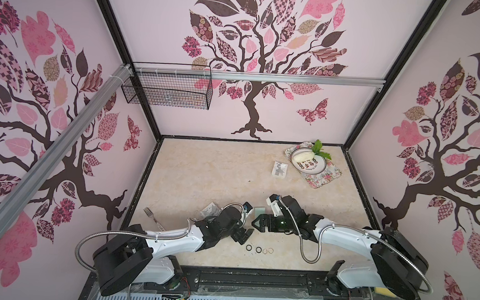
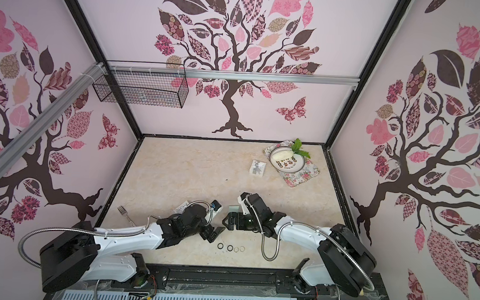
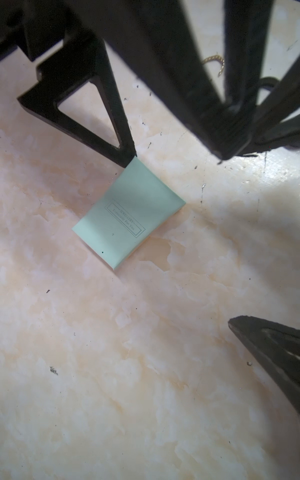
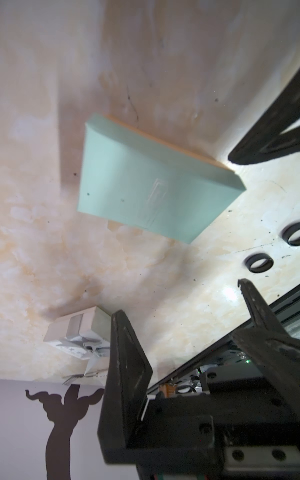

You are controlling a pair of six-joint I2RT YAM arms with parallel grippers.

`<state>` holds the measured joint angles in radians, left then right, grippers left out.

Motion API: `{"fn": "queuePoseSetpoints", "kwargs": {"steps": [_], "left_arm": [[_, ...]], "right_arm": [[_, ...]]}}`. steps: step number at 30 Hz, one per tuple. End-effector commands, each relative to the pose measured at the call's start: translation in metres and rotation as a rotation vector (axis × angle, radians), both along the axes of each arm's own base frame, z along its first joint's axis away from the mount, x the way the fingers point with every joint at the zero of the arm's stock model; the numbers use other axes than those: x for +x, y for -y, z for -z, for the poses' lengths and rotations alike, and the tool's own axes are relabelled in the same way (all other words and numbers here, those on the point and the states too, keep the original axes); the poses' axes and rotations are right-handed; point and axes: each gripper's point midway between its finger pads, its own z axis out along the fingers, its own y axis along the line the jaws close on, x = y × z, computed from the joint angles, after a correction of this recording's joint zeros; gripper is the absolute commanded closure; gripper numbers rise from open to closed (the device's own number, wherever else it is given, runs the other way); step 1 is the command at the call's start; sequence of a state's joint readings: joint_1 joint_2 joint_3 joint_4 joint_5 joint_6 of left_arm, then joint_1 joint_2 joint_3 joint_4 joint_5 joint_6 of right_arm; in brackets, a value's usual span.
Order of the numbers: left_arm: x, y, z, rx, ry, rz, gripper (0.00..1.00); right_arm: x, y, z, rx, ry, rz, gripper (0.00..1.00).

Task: Take the rings out of the lift-off lid box
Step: Adjust the jewelry box at the center of the board.

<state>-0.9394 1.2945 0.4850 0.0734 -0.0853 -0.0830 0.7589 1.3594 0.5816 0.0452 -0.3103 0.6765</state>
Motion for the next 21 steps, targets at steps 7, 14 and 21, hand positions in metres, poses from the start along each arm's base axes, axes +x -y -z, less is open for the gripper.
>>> {"fn": "queuePoseSetpoints", "kwargs": {"steps": [7,14,21], "left_arm": [[0.016,-0.012,-0.026,-0.066,0.035,-0.066,0.02],[0.042,-0.017,-0.024,-0.025,0.013,-0.123,0.02],[0.058,-0.005,-0.007,0.038,-0.001,-0.121,0.02]], "right_arm": [[0.029,0.041,-0.007,-0.147,0.087,0.214,0.00],[0.047,0.044,0.004,-0.232,0.116,0.235,0.00],[0.055,0.046,0.012,-0.264,0.125,0.248,0.00]]}}
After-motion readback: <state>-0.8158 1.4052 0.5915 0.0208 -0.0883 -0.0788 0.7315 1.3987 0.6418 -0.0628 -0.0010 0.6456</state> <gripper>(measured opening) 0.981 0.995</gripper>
